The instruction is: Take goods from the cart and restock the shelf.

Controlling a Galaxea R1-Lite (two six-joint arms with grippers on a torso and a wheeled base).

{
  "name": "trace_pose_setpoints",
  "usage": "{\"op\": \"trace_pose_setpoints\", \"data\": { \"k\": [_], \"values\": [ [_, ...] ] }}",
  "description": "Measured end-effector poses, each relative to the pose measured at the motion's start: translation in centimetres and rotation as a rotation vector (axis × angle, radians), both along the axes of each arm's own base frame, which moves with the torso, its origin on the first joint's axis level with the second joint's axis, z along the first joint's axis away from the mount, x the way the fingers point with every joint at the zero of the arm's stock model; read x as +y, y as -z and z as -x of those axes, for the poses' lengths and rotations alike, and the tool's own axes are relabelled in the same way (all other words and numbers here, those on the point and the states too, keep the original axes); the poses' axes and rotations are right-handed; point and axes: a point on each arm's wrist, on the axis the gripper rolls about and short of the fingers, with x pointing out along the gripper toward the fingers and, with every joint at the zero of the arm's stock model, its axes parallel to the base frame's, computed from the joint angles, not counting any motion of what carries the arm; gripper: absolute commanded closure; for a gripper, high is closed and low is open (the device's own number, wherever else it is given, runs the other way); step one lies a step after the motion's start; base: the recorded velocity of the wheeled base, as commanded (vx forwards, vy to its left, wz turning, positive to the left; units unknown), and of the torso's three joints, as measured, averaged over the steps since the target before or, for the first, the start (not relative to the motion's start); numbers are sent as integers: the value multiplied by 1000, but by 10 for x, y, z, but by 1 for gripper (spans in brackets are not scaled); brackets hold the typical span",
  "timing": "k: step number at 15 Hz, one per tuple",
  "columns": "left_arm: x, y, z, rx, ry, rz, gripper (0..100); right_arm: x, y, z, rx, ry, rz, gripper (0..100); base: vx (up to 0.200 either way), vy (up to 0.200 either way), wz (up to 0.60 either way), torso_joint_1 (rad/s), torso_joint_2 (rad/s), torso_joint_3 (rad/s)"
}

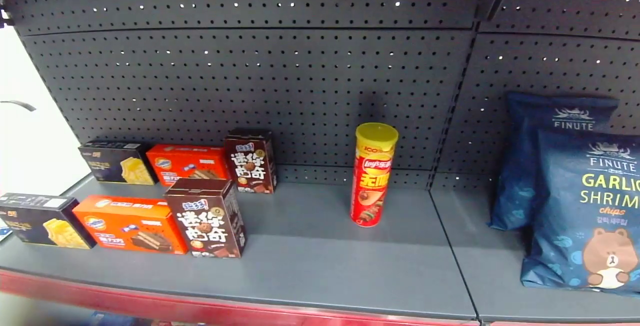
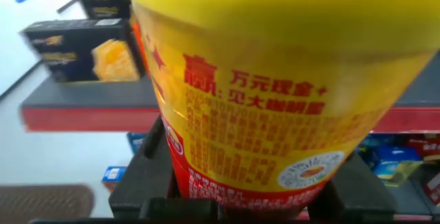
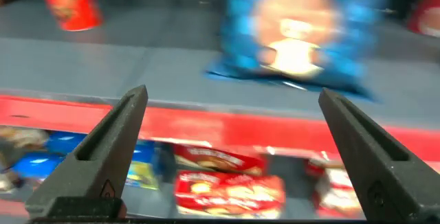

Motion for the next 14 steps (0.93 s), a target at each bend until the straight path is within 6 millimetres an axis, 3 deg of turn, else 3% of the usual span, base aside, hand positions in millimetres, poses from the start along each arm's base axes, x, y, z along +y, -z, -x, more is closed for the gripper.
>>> {"op": "trace_pose_setpoints", "data": {
  "k": [4,6,14],
  "values": [
    [0,0,1,-10,1,0,100,0,0,0,0,0,0,0,0,0,0,0,0,0],
    [0,1,2,-13,1,1,100,0,0,0,0,-1,0,0,0,0,-600,5,0,5],
    [0,0,3,-24,1,1,100,0,0,0,1,-1,0,0,0,0,0,0,0,0]
  ]
}}
